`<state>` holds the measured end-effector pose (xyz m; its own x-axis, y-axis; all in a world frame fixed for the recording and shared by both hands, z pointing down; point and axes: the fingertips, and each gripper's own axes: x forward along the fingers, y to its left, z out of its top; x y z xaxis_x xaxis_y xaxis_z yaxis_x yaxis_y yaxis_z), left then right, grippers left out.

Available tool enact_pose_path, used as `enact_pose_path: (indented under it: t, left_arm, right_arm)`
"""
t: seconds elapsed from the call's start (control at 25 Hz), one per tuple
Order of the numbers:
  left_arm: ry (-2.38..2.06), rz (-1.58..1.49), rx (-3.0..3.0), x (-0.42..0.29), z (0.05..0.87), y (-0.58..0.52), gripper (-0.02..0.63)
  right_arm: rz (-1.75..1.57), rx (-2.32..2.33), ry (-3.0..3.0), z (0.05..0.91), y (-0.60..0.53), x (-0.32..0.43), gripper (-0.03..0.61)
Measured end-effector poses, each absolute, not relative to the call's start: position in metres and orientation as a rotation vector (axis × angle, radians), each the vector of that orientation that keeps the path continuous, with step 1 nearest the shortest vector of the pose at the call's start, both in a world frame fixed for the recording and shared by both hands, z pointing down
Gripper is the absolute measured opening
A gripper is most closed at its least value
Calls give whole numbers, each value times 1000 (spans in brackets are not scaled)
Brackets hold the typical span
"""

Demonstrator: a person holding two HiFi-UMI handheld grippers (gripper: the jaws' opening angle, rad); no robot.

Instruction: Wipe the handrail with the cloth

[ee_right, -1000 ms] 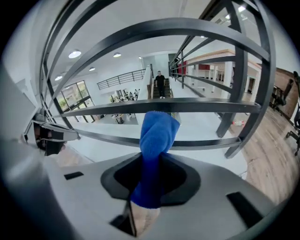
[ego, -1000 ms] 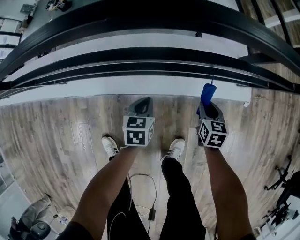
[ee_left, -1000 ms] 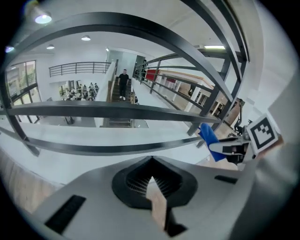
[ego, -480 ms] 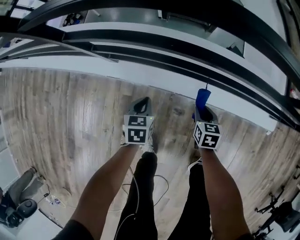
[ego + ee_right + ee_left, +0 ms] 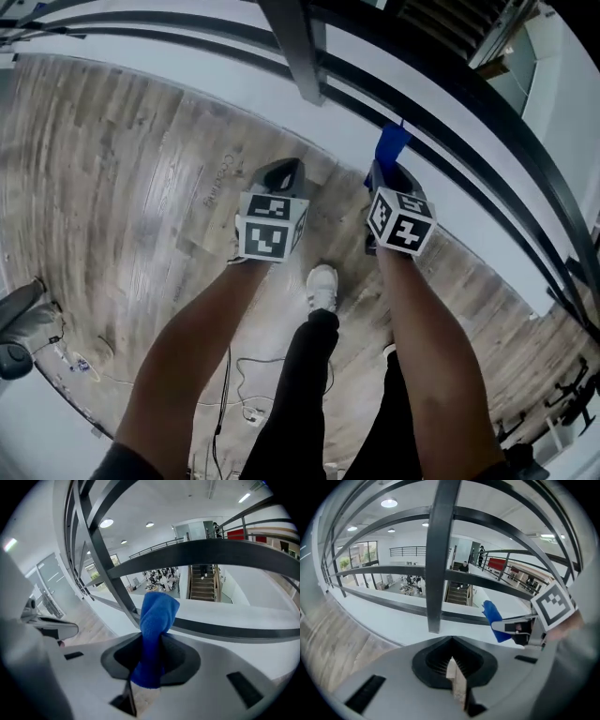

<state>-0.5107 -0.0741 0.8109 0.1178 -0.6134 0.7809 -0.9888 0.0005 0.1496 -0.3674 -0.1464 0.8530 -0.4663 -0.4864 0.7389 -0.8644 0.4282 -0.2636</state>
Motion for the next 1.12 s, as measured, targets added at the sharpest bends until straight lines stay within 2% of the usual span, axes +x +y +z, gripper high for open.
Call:
enact_pose_path:
  t: [0.32, 0.56, 0.88, 1.12]
  left_arm:
    - [-1608, 618, 1666, -590, 825, -88, 3]
    - [-1600, 648, 1665, -622, 834, -81, 3]
    - [-1586, 700, 1698, -615, 836, -62, 3]
    - [-1551, 644, 1687, -568, 835, -69, 3]
  right_arm:
    - [811, 1106, -2154, 884, -206, -479, 110]
    - [774, 1059, -2150, 915, -221, -525, 110]
    - [762, 1018, -2121, 925, -230, -518, 110]
    - [809, 1028, -2072, 926, -222, -460, 110]
